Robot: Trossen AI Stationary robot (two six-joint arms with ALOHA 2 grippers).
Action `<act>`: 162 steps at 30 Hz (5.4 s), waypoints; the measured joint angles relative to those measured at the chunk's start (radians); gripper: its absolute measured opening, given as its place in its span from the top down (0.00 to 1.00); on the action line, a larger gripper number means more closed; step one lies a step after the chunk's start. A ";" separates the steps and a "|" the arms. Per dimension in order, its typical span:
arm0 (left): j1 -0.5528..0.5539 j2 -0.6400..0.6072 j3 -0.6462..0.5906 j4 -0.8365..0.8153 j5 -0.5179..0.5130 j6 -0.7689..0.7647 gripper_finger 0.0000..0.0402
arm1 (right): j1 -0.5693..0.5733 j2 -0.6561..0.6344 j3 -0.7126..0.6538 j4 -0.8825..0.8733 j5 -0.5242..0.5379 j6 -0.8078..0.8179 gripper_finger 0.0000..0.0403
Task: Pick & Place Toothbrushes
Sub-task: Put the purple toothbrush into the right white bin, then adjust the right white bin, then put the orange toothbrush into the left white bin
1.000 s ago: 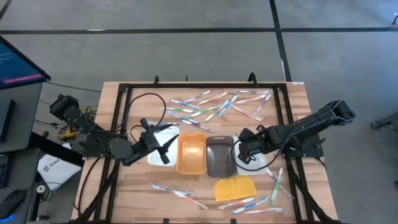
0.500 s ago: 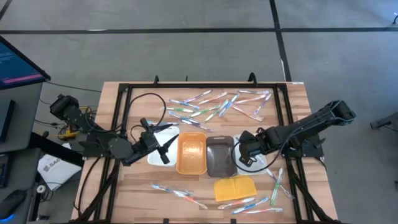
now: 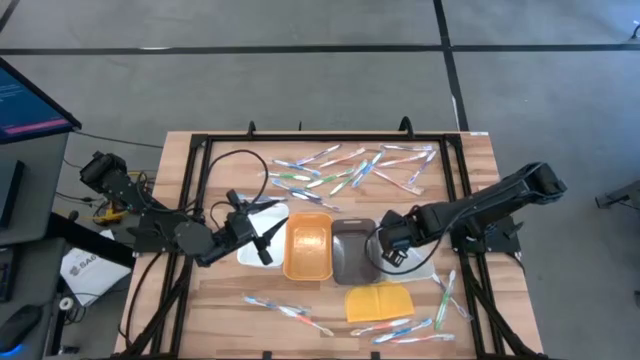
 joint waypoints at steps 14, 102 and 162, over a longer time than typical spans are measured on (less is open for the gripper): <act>0.000 0.000 0.000 0.003 0.007 0.000 0.49 | -0.035 0.034 -0.001 0.012 -0.026 -0.046 0.90; -0.003 0.000 0.000 0.008 0.048 0.000 0.49 | 0.152 0.008 0.015 -0.332 -0.267 0.402 1.00; -0.056 -0.010 0.000 0.012 0.323 0.003 0.49 | 0.279 0.035 0.332 0.496 -0.030 -0.358 1.00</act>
